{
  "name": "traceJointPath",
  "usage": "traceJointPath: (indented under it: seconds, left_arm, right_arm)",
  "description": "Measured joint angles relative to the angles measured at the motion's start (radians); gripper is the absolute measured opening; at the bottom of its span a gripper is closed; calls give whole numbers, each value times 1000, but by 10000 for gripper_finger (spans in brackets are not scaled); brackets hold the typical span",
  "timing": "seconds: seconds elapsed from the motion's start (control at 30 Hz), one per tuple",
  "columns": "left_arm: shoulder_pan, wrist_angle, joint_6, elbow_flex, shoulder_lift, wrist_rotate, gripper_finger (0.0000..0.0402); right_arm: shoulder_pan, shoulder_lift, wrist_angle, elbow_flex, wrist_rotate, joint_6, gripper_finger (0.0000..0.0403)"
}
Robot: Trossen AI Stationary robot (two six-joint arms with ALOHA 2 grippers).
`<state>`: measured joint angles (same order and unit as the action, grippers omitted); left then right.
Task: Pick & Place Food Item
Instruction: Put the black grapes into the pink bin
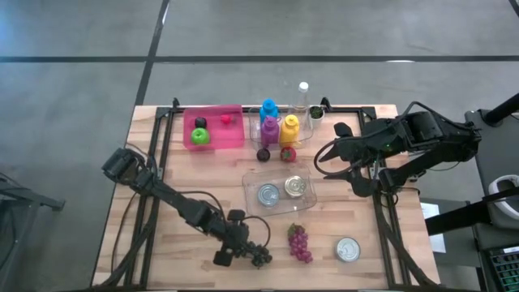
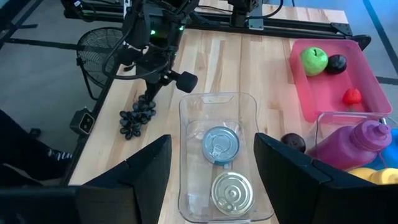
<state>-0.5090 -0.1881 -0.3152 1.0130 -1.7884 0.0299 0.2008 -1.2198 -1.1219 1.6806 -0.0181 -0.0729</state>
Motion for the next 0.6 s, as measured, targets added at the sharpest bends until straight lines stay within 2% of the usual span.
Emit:
traceJointPath:
  seconds: [0.13, 0.33, 0.6]
  left_arm:
    - [14, -7, -83, 0, 24, -1, 2]
    - [14, -27, -102, 2, 117, -3, 1]
    - [20, -93, -121, 2, 274, -82, 1]
  right_arm:
    - [0, 0, 2, 0, 0, 1, 224]
    - [0, 0, 2, 0, 0, -3, 224]
    - [0, 0, 2, 0, -1, -2, 224]
